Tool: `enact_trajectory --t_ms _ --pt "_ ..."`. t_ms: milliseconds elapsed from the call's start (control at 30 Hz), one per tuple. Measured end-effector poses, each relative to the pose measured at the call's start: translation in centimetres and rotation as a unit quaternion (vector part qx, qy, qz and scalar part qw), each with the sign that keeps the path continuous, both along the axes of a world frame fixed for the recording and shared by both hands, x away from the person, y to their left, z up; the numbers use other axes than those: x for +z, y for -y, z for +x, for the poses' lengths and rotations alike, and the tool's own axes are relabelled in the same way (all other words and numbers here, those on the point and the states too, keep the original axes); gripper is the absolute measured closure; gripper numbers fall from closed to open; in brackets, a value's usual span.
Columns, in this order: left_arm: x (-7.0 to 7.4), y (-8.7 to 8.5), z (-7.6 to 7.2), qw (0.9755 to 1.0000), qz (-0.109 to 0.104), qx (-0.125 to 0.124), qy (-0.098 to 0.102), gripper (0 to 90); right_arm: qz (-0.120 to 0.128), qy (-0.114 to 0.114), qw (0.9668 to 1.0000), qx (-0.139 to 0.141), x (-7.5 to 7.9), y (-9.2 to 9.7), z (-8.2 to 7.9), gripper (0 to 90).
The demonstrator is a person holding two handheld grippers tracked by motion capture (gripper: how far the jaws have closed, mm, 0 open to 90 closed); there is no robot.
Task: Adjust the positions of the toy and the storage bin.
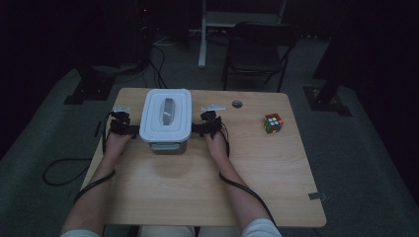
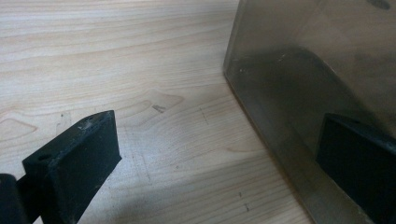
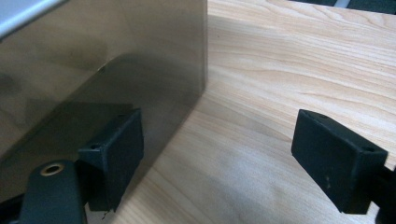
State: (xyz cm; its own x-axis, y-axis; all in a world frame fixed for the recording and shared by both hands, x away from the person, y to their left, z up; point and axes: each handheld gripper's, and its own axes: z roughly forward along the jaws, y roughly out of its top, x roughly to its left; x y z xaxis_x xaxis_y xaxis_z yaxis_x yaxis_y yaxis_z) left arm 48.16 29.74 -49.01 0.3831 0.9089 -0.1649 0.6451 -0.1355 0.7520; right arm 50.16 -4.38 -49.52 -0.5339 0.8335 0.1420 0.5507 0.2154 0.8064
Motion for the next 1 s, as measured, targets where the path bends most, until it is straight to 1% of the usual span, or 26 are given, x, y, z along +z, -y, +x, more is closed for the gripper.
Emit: enact_trajectory --t_ms 67,200,233,367,433,567,733,800,833,1000 --pt "0.0 0.1 -0.1 1.0000 -0.001 0.000 -0.001 0.7 -0.004 -0.003 1.0000 0.006 0.2 0.1 -0.1 17.9" --pt "0.0 0.5 -0.2 1.0000 -0.003 -0.001 -0.005 0.6 -0.001 -0.009 0.9999 0.009 0.1 0.4 -0.2 18.0" --pt "0.0 0.6 -0.2 1.0000 -0.002 -0.002 -0.004 0.6 0.003 -0.014 0.9999 0.006 0.0 0.6 -0.3 18.0" --pt "0.2 1.2 -0.3 0.9999 0.010 -0.009 -0.006 0.7 0.007 -0.017 0.9998 0.006 -0.1 1.0 -0.4 18.3" --pt "0.3 1.5 -0.3 0.9999 0.009 -0.011 -0.009 0.6 0.002 -0.015 0.9999 0.004 0.0 1.4 -0.5 18.4" --pt "0.5 2.3 -0.3 0.9996 0.021 -0.018 -0.007 0.7 -0.004 -0.013 0.9999 0.004 0.1 1.9 -0.7 18.4" --pt "0.5 3.1 -0.3 0.9993 0.023 -0.026 -0.010 0.7 -0.002 -0.015 0.9999 0.003 0.1 2.8 -0.9 18.4" --pt "0.6 3.6 -0.3 0.9991 0.027 -0.030 -0.010 0.7 -0.002 -0.016 0.9999 0.001 0.1 3.2 -0.9 18.4" --pt "0.7 4.1 -0.3 0.9989 0.032 -0.032 -0.009 0.6 -0.003 -0.016 0.9999 -0.001 0.1 3.7 -1.0 18.4" --pt "0.8 4.9 -0.2 0.9986 0.036 -0.037 -0.012 0.6 -0.004 -0.019 0.9998 -0.003 0.1 4.6 -1.3 18.4"
